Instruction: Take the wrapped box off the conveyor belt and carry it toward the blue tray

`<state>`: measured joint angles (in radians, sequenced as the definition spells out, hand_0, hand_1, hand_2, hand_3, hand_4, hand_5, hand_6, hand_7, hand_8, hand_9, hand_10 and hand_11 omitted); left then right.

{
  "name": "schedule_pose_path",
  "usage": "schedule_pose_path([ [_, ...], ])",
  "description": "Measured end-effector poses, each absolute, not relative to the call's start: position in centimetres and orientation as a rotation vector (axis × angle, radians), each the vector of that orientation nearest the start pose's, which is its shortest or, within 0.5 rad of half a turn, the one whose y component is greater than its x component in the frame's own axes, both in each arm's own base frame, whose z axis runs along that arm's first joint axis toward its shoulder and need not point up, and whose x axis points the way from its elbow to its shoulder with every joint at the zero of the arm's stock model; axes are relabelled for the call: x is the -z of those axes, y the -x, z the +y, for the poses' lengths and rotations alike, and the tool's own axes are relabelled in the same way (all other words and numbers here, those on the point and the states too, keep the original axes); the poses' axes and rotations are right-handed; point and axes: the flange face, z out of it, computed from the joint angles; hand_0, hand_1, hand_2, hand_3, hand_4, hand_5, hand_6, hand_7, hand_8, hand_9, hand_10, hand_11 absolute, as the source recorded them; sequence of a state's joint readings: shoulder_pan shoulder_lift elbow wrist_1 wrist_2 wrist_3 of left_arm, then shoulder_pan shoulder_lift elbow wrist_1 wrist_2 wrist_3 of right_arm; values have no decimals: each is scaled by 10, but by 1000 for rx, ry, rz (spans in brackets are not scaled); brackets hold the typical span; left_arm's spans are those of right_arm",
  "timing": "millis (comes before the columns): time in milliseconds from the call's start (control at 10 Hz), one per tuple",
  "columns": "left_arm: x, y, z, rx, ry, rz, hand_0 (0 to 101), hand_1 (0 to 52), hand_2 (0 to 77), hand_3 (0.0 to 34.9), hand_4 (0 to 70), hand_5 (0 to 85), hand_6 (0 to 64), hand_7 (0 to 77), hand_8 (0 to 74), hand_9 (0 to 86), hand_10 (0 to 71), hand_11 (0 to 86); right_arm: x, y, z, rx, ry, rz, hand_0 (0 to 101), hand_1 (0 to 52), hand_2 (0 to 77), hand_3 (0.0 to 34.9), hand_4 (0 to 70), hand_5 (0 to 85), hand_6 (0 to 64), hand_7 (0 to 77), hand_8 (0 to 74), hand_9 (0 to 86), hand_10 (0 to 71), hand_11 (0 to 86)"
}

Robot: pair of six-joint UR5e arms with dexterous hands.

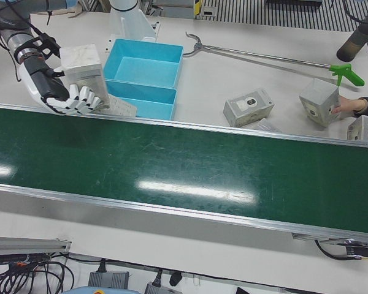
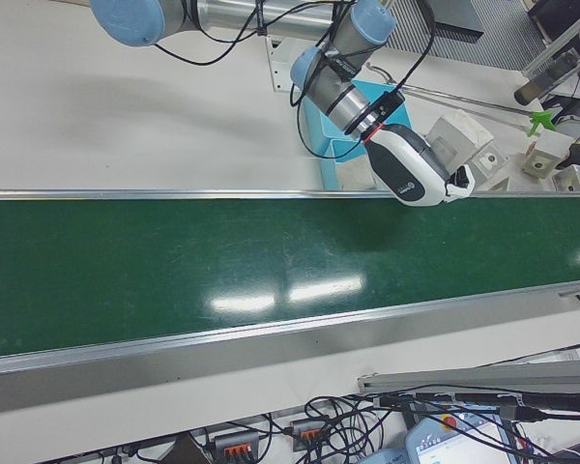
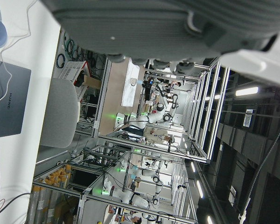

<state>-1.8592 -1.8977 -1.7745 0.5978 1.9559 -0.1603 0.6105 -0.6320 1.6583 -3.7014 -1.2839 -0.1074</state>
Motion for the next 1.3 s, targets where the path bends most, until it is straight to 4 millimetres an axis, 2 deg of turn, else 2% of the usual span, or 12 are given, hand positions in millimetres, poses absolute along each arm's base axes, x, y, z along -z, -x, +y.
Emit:
schedule_pose_path([
  [200,-472,251,-510,2335,310,2174,0,0,11,0,0,11,5,0,5,0,5,5,-105,493,-512,1789,-1101,2835,609,22,322,5,344,633,431,425,496,447,442,371],
  [400,-472,251,-510,2335,310,2174,0,0,11,0,0,11,5,5,5,5,5,5,-99,518,-501,1789,-1191,2852,609,22,322,5,344,633,431,425,496,447,442,371],
  [500,-472,251,-510,2335,310,2174,0,0,11,0,0,11,5,5,5,5,5,5,-96,527,-495,1772,-1225,2857,609,22,322,5,344,633,480,425,496,447,442,371],
  [600,-472,251,-510,2335,310,2174,0,0,5,0,0,11,5,5,5,5,5,5,-93,533,-491,1749,-1252,2861,619,11,327,0,344,704,436,436,567,420,513,355],
  [700,-472,251,-510,2335,310,2174,0,0,5,0,0,11,5,0,5,5,5,5,-91,537,-488,1730,-1277,2867,610,22,278,1,295,676,371,398,545,382,496,316],
  [800,-472,251,-510,2335,310,2174,0,0,11,0,0,11,5,5,5,5,5,5,-88,540,-486,1716,-1302,2872,610,22,278,1,295,676,371,398,545,382,496,316],
  [900,-472,251,-510,2335,310,2174,0,0,5,0,0,11,5,0,5,0,5,5,-85,541,-485,1703,-1327,2873,553,240,147,12,142,491,213,224,442,262,360,169],
  [1000,-472,251,-510,2335,310,2174,0,0,5,0,0,11,5,0,5,0,5,5,-82,541,-484,1692,-1351,2874,541,267,158,38,158,360,109,120,355,169,256,60],
  [1100,-472,251,-510,2335,310,2174,0,0,5,0,0,11,5,0,5,0,5,5,-79,542,-483,1682,-1374,2873,542,169,104,68,153,256,93,153,251,87,136,16],
  [1200,-472,251,-510,2335,310,2174,0,0,5,0,0,11,5,0,5,0,5,5,-78,542,-482,1680,-1399,2859,542,191,27,98,142,289,98,153,114,22,0,0],
  [1300,-472,251,-510,2335,310,2174,0,0,11,0,0,11,5,5,5,0,5,5,-80,540,-484,1686,-1414,2839,538,185,71,126,136,289,71,153,0,22,0,11],
])
